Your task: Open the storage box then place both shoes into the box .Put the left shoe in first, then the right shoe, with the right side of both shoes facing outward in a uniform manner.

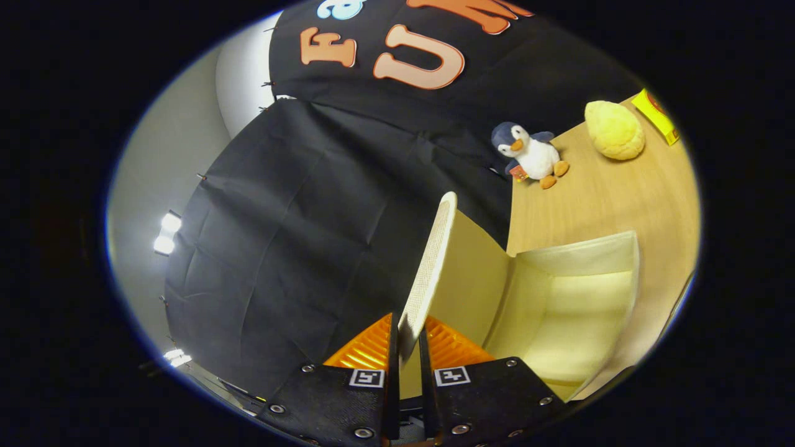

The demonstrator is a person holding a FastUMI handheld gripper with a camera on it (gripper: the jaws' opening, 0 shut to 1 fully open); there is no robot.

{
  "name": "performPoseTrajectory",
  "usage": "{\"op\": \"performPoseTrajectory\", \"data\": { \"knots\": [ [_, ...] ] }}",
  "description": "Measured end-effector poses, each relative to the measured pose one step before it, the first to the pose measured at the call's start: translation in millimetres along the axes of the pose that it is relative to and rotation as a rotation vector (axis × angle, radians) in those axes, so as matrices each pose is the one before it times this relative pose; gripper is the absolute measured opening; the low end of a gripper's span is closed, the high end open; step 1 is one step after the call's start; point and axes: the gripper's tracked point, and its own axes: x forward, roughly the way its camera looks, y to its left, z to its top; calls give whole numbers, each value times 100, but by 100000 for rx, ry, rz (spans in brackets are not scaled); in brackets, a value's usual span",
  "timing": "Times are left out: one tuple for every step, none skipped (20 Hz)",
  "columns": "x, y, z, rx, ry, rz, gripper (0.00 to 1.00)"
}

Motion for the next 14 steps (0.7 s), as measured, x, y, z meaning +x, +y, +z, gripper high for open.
{"op": "performPoseTrajectory", "data": {
  "knots": [
    [899,441,-50,-9,669,75,15],
    [910,424,-115,493,419,34,15],
    [1084,351,-234,1295,1159,131,15],
    [1147,254,-388,2175,2183,-155,15],
    [1008,261,-312,2038,2275,-48,15],
    [1020,439,-360,874,1374,-94,15],
    [943,237,-41,-203,319,-332,15],
    [684,133,-23,63,-563,-1092,15],
    [667,-239,81,547,-421,-1805,17],
    [735,52,-71,-580,-241,-888,24],
    [223,85,-174,-672,364,-677,39],
    [-93,-182,-226,-888,260,-632,47],
    [-360,-458,-88,-1304,100,-1263,60],
    [-521,-672,-103,-1306,-231,-2007,65]
  ]
}}
